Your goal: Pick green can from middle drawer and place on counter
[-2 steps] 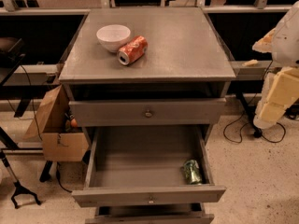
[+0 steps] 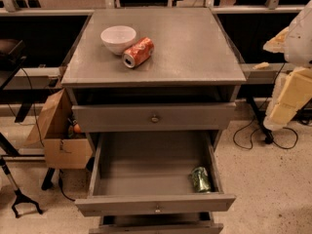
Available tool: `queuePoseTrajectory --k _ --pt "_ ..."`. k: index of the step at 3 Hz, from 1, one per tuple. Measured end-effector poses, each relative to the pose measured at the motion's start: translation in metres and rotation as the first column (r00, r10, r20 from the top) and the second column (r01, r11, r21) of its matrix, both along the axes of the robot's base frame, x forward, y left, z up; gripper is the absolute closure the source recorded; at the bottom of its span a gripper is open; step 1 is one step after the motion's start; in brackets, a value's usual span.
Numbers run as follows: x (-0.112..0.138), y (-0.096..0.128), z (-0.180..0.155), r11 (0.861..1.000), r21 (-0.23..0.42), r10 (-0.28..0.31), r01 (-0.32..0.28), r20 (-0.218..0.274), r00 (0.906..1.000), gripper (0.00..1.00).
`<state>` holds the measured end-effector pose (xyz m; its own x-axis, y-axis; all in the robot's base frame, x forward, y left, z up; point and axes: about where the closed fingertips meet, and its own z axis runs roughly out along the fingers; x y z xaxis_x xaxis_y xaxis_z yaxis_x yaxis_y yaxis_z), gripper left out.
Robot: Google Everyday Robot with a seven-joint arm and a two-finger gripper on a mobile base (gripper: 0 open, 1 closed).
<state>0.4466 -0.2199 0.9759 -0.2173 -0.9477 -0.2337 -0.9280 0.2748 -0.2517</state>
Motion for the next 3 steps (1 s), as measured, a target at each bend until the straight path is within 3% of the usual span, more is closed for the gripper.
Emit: queuePoseTrajectory --k 2,3 --pt "0.024 0.008 -0.065 0.995 0.086 0.049 -0.046 -0.031 0.9983 0.0" --pt "0.027 0.016 -0.126 0.987 0.144 0.078 -0.071 -0.046 0.9959 0.0"
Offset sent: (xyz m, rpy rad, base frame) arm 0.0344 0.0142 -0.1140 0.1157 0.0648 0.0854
